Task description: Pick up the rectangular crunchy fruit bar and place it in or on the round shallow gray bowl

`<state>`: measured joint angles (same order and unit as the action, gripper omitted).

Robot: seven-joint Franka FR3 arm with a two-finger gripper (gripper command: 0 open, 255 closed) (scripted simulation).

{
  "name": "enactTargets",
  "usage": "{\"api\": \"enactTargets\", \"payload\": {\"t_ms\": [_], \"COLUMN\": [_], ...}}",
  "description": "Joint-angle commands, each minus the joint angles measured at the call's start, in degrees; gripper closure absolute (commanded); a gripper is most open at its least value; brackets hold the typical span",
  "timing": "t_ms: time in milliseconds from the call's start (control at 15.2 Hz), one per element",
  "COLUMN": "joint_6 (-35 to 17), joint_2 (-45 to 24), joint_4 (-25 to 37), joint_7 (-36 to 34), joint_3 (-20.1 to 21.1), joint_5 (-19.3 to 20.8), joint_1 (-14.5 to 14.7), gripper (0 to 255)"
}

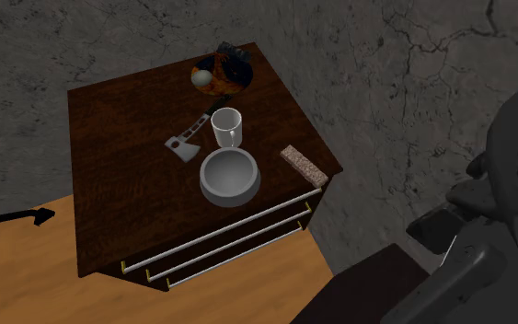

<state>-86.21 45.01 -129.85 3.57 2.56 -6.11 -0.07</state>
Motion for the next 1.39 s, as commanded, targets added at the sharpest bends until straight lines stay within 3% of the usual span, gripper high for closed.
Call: {"api": "enactTargets", "payload": {"t_ms": [0, 660, 1320], "joint_6": [0.00, -17.98, -36.68], "joint_2": [0.00, -7.57, -22.97], "joint_4": [0.00, -10.58, -13.65], "joint_7": [0.00, 6.11, 11.63], "joint_3": [0.00, -4.14, -8.57], "joint_5": [0.00, 4.15, 7.02], "joint_1": [0.00, -2.53, -5.10], "gripper": [0, 0, 0]}}
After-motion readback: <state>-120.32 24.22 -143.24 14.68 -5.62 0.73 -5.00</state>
